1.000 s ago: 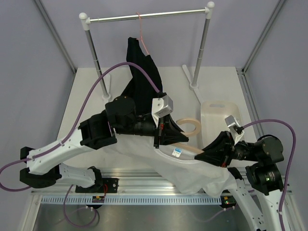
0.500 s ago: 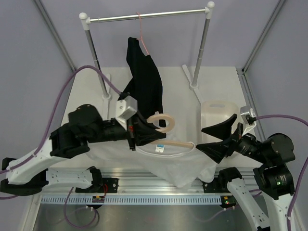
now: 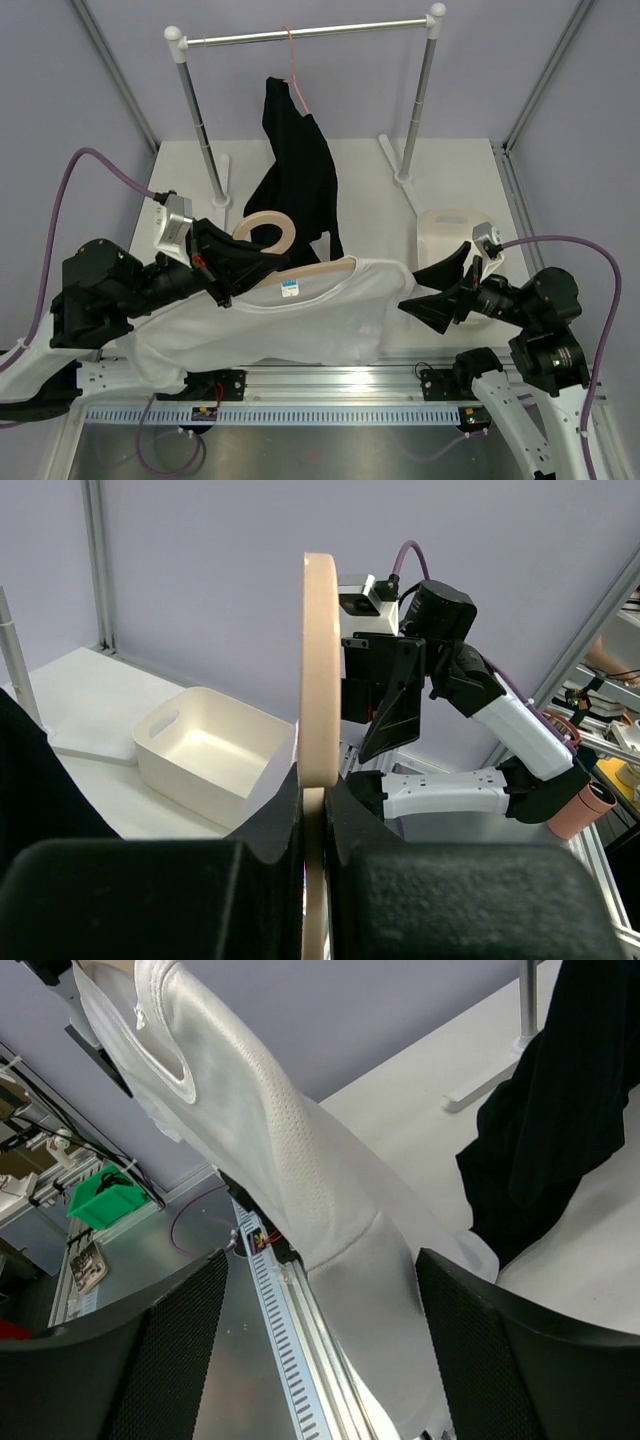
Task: Remove the t-shirt from the hanger
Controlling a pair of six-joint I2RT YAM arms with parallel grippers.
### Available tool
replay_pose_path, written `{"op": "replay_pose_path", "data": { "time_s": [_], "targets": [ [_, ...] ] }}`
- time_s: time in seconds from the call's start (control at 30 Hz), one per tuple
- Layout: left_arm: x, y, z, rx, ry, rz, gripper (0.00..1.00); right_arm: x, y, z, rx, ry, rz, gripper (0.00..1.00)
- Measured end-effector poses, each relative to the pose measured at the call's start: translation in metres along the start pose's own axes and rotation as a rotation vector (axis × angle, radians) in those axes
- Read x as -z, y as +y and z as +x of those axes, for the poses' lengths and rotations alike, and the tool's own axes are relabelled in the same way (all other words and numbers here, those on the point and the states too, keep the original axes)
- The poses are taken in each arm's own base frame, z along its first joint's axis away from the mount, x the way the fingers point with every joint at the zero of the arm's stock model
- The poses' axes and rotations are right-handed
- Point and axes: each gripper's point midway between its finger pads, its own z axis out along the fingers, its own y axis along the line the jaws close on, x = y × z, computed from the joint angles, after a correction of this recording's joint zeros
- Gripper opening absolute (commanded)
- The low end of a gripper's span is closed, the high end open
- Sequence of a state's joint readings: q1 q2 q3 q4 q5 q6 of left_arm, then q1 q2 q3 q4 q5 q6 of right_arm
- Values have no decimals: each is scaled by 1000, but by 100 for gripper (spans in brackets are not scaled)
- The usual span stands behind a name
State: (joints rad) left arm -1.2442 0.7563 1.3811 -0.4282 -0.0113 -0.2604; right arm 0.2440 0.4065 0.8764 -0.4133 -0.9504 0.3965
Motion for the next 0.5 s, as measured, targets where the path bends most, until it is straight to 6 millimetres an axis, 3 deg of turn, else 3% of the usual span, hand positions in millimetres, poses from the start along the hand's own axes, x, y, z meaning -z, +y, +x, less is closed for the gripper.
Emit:
{"op": "replay_pose_path", "data": {
  "time_s": [0.2, 0.3, 0.33, 0.5],
  "targets": [
    [-6, 2, 10, 11, 29, -8, 0, -7, -7, -2, 13, -11, -17, 50],
    [-7, 3, 12, 13, 35, -11, 0, -12, -16, -1, -1, -14, -18, 20],
    [-7, 3, 12, 13, 35, -14, 0, -14, -19, 1, -9, -12, -15, 1],
    [-2, 8, 14, 14, 43, -41, 0, -19, -40, 11, -67, -18, 39, 0]
  ]
}}
